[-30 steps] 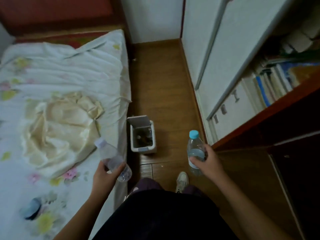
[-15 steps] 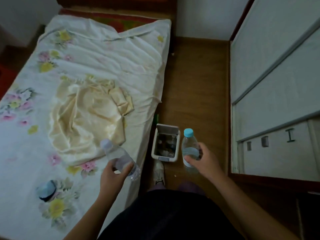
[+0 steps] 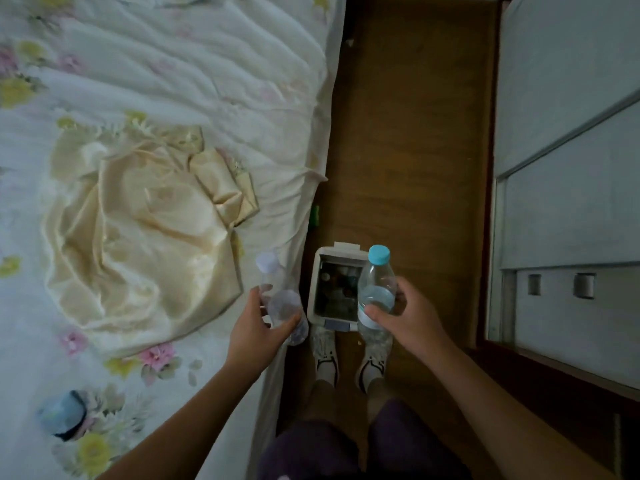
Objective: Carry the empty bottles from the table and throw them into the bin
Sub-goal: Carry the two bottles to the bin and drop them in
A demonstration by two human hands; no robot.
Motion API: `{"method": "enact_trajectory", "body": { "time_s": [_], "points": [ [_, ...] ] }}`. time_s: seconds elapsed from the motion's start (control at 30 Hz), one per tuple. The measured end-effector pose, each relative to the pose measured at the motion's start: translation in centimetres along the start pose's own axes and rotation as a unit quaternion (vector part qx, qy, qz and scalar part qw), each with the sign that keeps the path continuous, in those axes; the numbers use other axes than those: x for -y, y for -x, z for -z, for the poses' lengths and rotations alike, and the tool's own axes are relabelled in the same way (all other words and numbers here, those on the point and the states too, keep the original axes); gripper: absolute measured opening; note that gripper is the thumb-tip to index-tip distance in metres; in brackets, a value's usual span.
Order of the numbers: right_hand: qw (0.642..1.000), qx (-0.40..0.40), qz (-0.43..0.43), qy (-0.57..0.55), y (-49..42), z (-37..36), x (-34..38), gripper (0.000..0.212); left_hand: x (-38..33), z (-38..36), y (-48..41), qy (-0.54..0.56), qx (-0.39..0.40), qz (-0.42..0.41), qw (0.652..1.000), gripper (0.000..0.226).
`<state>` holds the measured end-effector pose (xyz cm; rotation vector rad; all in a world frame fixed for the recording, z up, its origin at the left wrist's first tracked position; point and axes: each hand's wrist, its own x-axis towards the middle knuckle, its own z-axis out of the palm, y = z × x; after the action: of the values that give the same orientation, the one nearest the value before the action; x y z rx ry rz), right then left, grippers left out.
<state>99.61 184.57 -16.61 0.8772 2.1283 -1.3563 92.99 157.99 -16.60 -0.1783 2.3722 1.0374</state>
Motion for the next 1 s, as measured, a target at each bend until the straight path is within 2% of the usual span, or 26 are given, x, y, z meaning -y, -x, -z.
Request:
{"method": "enact_trajectory", "body": {
  "time_s": [0.17, 0.27, 0.47, 0.63, 0.8, 1.0],
  "points": [
    [1.000, 0.010, -0.013, -0.013, -9.0, -4.3, -4.9, 0.069, 4.3, -7.9, -6.8, 0.012, 0.049, 0.012, 0.999, 0.055],
    [1.000, 0.004, 0.002, -0.020, -13.9, -7.5, -8.5, 0.068, 7.6, -13.1, -11.0, 0.009, 0.076, 0.004, 0.997, 0.054],
    [0.999, -0.010, 0.037, -0.020, -20.1, -12.5, -15.1, 0.065, 13.5, -21.3, -15.5, 0.041, 0.060, 0.008, 0.997, 0.061],
    [0.999, -0.026, 0.032, -0.015, -20.5, -13.9, -18.3, 0.058, 15.2, -23.1, -15.9, 0.048, 0.063, 0.008, 0.997, 0.064],
    [0.999, -0.020, 0.036, 0.005, -20.5, -14.2, -19.0, 0.056, 15.9, -23.1, -16.4, 0.005, 0.073, 0.010, 0.997, 0.060],
    [0.998, -0.026, 0.051, -0.007, -20.9, -14.2, -18.7, 0.062, 15.1, -24.1, -16.5, 0.026, 0.061, 0.018, 0.998, 0.075]
  ]
}}
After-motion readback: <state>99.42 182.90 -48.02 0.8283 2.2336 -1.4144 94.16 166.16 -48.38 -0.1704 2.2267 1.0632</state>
